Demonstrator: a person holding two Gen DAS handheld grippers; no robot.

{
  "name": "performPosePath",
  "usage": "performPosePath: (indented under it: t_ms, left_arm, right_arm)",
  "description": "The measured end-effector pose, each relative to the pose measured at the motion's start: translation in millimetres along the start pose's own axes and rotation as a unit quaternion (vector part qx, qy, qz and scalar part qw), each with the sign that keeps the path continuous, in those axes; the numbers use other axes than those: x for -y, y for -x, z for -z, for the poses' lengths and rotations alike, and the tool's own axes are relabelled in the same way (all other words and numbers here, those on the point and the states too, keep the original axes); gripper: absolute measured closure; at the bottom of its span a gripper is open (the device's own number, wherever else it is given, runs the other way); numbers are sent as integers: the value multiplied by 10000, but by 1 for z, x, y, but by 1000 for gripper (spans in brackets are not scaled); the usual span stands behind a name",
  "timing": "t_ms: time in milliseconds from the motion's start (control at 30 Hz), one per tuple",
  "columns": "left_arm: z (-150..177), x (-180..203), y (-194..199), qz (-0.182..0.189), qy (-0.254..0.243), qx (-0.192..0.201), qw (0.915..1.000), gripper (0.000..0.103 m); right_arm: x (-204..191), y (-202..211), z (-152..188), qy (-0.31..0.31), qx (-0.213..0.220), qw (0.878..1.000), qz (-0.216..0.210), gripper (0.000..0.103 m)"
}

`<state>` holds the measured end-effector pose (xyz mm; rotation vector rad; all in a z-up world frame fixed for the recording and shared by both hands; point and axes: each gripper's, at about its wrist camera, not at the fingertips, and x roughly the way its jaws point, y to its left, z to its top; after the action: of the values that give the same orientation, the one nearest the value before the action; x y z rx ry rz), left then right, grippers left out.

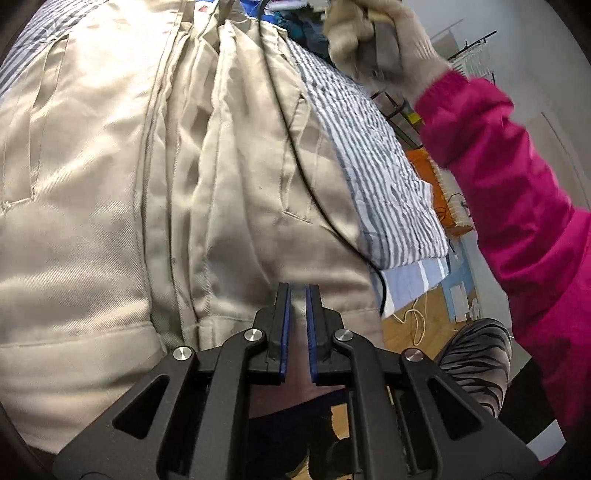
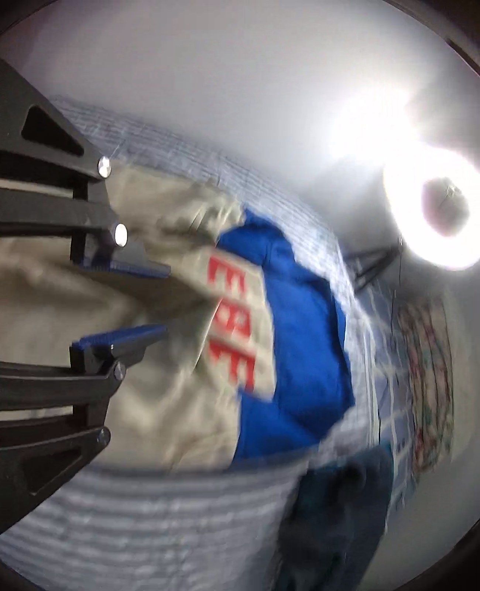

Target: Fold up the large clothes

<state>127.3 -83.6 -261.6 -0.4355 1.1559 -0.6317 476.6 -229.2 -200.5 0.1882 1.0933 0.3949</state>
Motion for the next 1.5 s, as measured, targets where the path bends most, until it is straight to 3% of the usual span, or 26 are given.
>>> performPosePath:
  t_ms: [200,300,400,500,567,600,667,733,800,867,1067,1200,1333,1400,1500]
  left_arm:
    - [10,22,14,-28,-313,170,9994,97]
    - [15,30,24,-83,-453,275,9986,97]
    - [21,33,36,-145,-553,364,9977,97]
    - [28,26,57,-111,-471,475,9977,97]
    - [32,20,74,-162,-456,590,9971,97]
    - [34,16,84,-234,-448,672,9965,97]
    - [34,6,102,-372,-333,798,9956,89]
    - [32,-8,117,-436,-142,935,9946,59]
    - [27,-28,135,-473,193,1111,9925,56]
    - [20,-52,149,-510,593,1215,9895,56]
    - [15,-104,161,-696,1227,1166,9831,53]
    - [18,-122,143,-647,1422,794,9845,53]
    - [24,-132,129,-724,1557,638,9831,53]
    - [26,-138,124,-728,1665,577,9817,53]
    - [31,-142,122,-619,1712,580,9816,53]
  right_arm:
    - [-23,-35,45,395,-569,9974,200,87]
    - [-37,-58,60,256,-641,9976,-22,87]
    - [-52,-54,64,475,-572,9972,78,82]
    - [-45,-15,68,233,-428,9982,-361,80]
    - [-41,19,75,216,-224,9986,-429,69]
    - [-35,44,82,144,-145,9983,-547,69]
    - [-27,78,98,44,-39,9975,-705,67]
    - [-20,116,119,-7,67,9968,-791,63]
    - [-15,157,151,-83,195,9964,-819,54]
    - [-12,181,176,-149,233,9958,-871,35]
    - [2,202,258,-675,-100,9933,-931,34]
    - [3,177,299,-907,-500,9906,-897,34]
    - [-1,146,319,-941,-863,9876,-915,36]
    - [-5,131,325,-869,-1055,9865,-901,40]
    - [-10,115,333,-756,-1335,9828,-1027,58]
